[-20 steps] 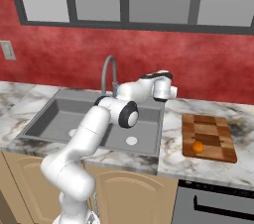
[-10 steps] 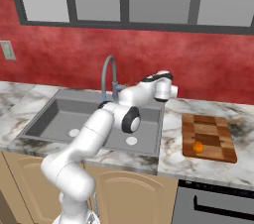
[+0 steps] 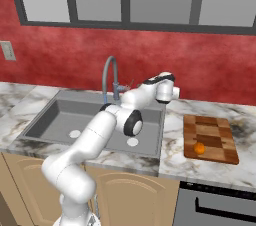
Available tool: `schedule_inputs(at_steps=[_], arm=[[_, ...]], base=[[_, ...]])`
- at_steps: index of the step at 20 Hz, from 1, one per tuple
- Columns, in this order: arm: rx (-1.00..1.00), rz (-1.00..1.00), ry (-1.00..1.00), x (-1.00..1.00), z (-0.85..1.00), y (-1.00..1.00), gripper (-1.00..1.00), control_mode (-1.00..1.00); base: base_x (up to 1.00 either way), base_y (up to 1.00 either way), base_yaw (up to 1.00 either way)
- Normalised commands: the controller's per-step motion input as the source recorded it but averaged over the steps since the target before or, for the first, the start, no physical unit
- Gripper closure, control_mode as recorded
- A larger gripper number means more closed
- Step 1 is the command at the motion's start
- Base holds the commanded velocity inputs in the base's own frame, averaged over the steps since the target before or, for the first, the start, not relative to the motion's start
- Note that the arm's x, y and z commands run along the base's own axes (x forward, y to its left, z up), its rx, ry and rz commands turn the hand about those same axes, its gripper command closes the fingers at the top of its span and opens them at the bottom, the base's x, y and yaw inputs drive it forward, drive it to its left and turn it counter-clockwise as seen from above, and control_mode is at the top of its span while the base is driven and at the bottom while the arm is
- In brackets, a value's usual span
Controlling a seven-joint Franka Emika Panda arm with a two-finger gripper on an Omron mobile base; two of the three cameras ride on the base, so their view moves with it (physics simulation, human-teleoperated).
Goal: Pick the tangerine from the sink and place it on the cutting board to airdry. Then turn off the sink faucet.
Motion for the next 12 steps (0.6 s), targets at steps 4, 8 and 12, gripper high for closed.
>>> schedule_inputs(at_steps=[4, 8, 12], arm=[[0.0, 0.02, 0.0, 0.22, 0.0, 0.0, -1.0, -1.0], [0.0, 0.02, 0.0, 0.22, 0.0, 0.03, -1.0, -1.0], [0.0, 0.04, 0.0, 0.18, 0.08, 0.2, -1.0, -1.0]], base=[[0.0, 0.0, 0.0], [0.0, 0.0, 0.0], [0.0, 0.0, 0.0]])
